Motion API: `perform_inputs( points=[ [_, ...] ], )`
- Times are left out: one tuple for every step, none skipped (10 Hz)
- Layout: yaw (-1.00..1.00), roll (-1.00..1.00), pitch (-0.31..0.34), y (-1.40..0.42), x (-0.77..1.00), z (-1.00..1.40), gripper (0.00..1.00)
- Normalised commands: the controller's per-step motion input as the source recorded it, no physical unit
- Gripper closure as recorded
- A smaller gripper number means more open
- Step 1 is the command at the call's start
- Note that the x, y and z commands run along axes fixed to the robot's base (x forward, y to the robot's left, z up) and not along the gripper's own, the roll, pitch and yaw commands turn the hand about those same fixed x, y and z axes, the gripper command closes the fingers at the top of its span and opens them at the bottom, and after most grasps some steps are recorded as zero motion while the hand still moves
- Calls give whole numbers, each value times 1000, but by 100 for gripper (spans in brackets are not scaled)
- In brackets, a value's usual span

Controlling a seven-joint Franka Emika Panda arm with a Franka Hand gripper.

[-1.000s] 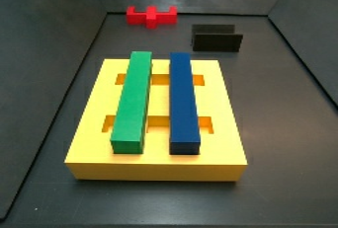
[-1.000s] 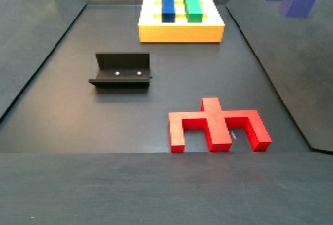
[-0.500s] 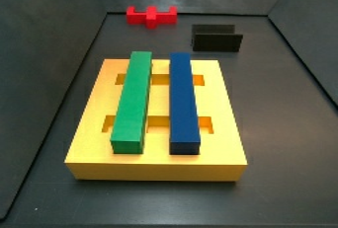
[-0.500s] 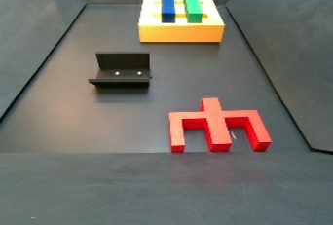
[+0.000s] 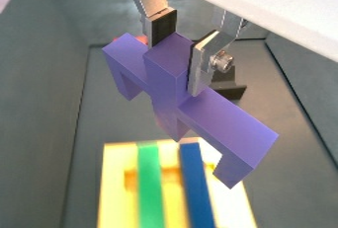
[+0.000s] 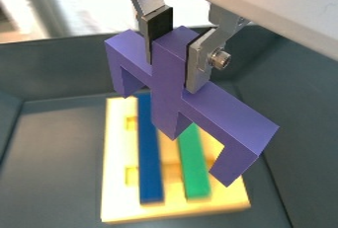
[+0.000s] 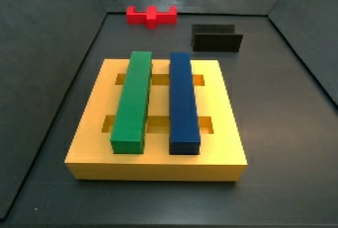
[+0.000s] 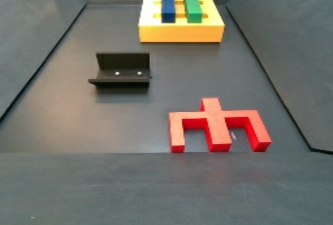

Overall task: Pick up the purple object. Move up. Move to above the board. Insert the purple object.
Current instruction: Move to above the board.

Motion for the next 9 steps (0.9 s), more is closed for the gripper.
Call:
perform_inputs(
  points=[
    [1000, 43, 91, -220, 178, 59, 100],
    [1000, 44, 84, -67, 57, 42, 100],
    [1000, 46, 79, -37, 18, 27, 100],
    [1000, 50, 87, -35, 23, 22, 100],
    [1000, 56, 97, -24, 29, 22, 100],
    [1000, 66, 113, -25, 32, 24, 100],
    [1000, 77, 131, -22, 36, 26, 100],
    [1000, 92, 155, -24, 40, 27, 100],
    [955, 117, 193, -24, 47, 30, 100]
  ],
)
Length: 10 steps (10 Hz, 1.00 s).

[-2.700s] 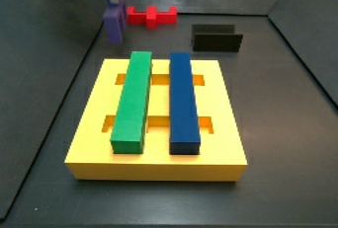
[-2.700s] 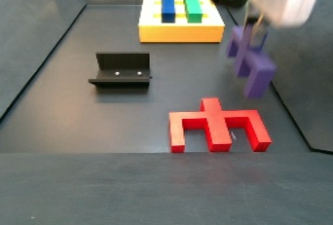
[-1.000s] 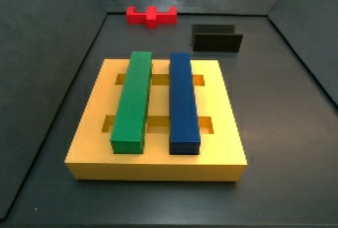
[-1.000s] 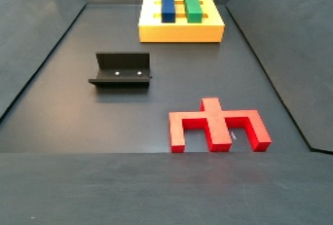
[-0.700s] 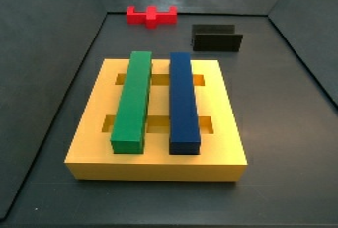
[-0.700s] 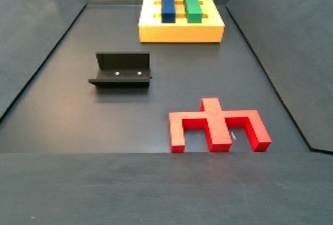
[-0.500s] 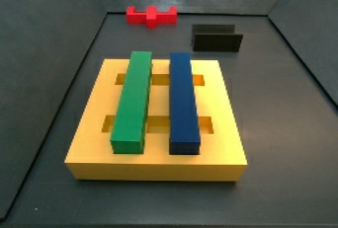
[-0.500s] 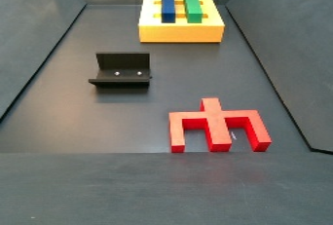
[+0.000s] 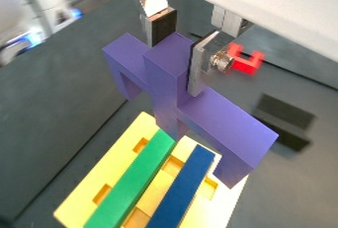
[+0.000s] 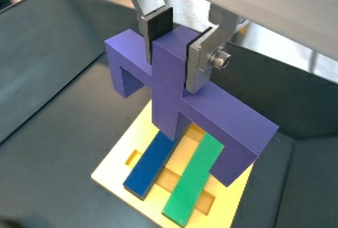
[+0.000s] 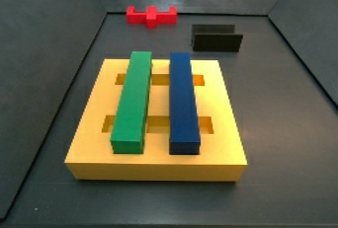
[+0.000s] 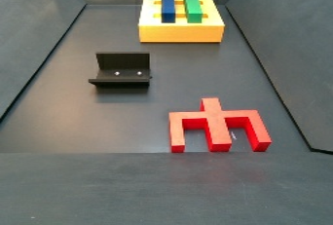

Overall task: Pick up the purple object. Move up. Move to above the board. Insert the purple object.
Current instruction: Move to above the board, then insert the purple object.

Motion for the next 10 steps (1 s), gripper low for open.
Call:
perform_inputs(
  points=[
    [702, 113, 182, -26, 55, 32, 100],
    [384, 105, 158, -30, 71, 29, 100],
    [208, 101, 141, -32, 76, 22, 100],
    [0, -7, 0, 0, 0, -6, 100],
    [0, -110, -54, -231, 0, -317, 100],
    [0, -57, -61, -606, 0, -520, 100],
    [0, 47, -131, -923, 0, -671, 100],
    [149, 129, -200, -946, -37, -746, 100],
    [217, 104, -210, -880, -17, -769, 100],
    [226, 220, -196, -720, 0, -603, 100]
  ],
)
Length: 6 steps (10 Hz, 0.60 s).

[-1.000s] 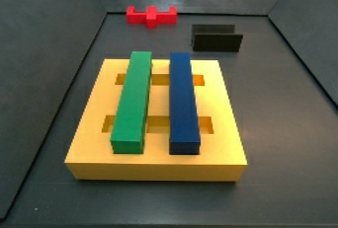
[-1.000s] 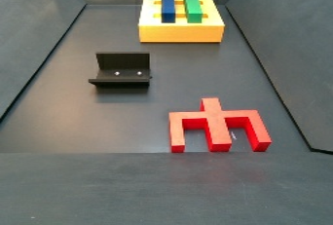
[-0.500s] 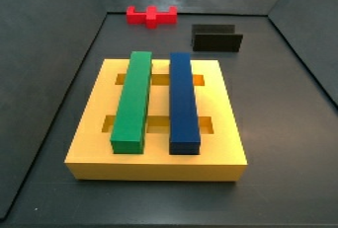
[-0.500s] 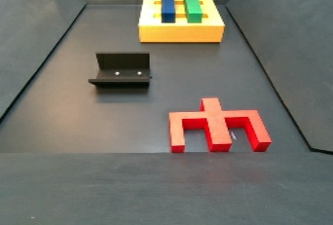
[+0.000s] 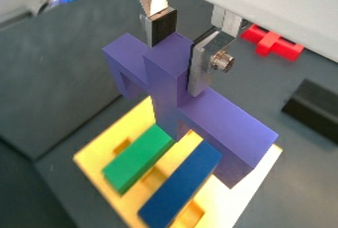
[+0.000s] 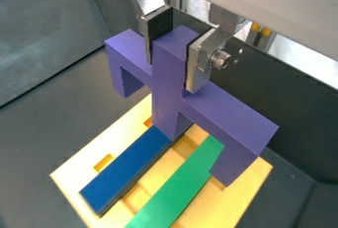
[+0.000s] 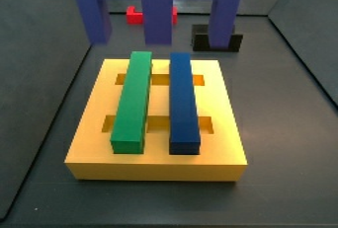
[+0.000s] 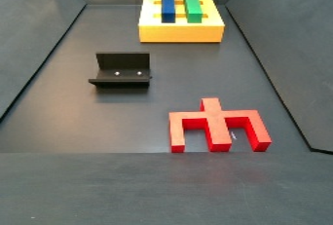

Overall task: Pick up the purple object. Move up. Move to above the board. Insert the purple object.
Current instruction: Insert the purple object.

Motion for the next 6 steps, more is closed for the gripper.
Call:
perform_inputs(
  points=[
    [234, 251, -209, -463, -26, -609, 100],
    [186, 171, -117, -314, 0, -449, 100],
    [154, 59, -100, -111, 0, -380, 100],
    [180, 67, -34, -43, 31, -409, 100],
    [29, 30, 0, 0, 106, -420, 100],
    [0, -50, 0, 0, 0, -366, 100]
  ],
)
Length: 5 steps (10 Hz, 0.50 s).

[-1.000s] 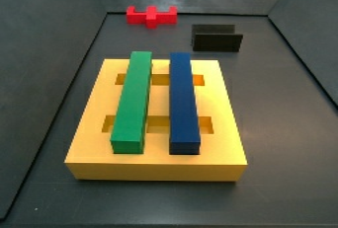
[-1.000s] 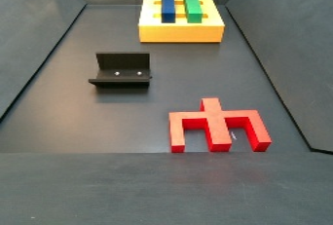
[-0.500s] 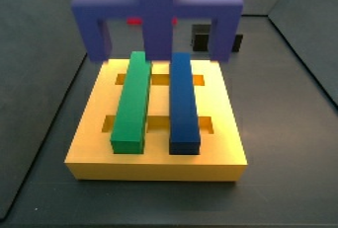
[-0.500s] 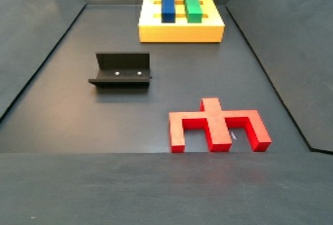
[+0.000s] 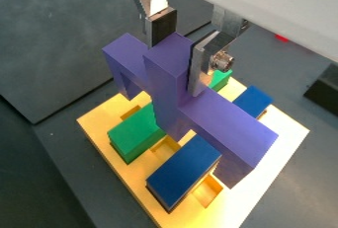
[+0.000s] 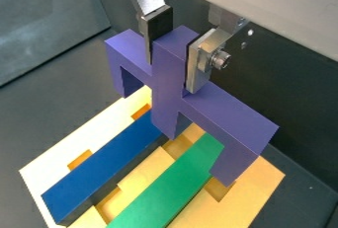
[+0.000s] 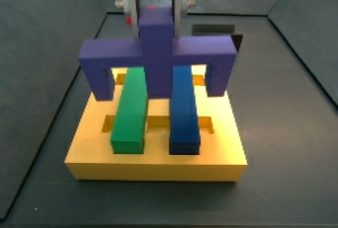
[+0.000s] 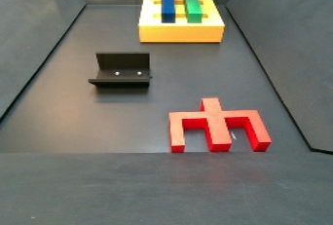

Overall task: Pick up the purple object. Move up. Move to above the board. Insert the purple object.
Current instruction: Insert the purple object.

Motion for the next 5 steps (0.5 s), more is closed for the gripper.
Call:
perform_inputs(
  points=[
    [0, -77, -1, -31, 0, -254, 100],
    [0, -49, 0, -114, 0, -211, 100],
    [0, -73, 0, -169, 43, -200, 100],
    [0, -150, 0, -94, 123, -74, 100],
    [0, -219, 0, -3, 54, -166, 100]
  ],
)
